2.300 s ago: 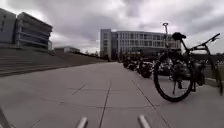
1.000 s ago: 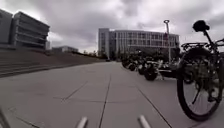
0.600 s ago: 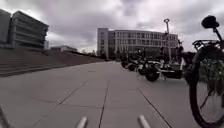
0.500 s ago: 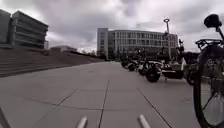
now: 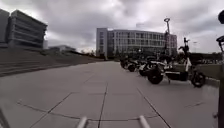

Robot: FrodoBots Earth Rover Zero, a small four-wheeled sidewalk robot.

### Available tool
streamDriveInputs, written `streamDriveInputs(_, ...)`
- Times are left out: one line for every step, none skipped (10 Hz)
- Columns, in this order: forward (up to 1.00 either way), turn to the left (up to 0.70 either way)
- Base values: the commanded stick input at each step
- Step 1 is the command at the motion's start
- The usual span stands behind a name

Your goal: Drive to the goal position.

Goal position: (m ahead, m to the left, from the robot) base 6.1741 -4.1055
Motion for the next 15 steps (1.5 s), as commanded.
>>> streamDriveInputs(0.50,0.40)
streamDriveInputs(0.50,0.51)
streamDriveInputs(0.50,0.51)
streamDriveInputs(0.50,0.51)
streamDriveInputs(0.50,0.20)
streamDriveInputs(0.50,0.01)
streamDriveInputs(0.50,0.01)
streamDriveInputs(0.50,0.01)
streamDriveInputs(0.50,0.01)
streamDriveInputs(0.50,0.01)
streamDriveInputs(0.50,0.01)
streamDriveInputs(0.50,0.01)
streamDriveInputs(0.50,0.01)
streamDriveInputs(0.50,0.01)
streamDriveInputs(0.50,0.01)
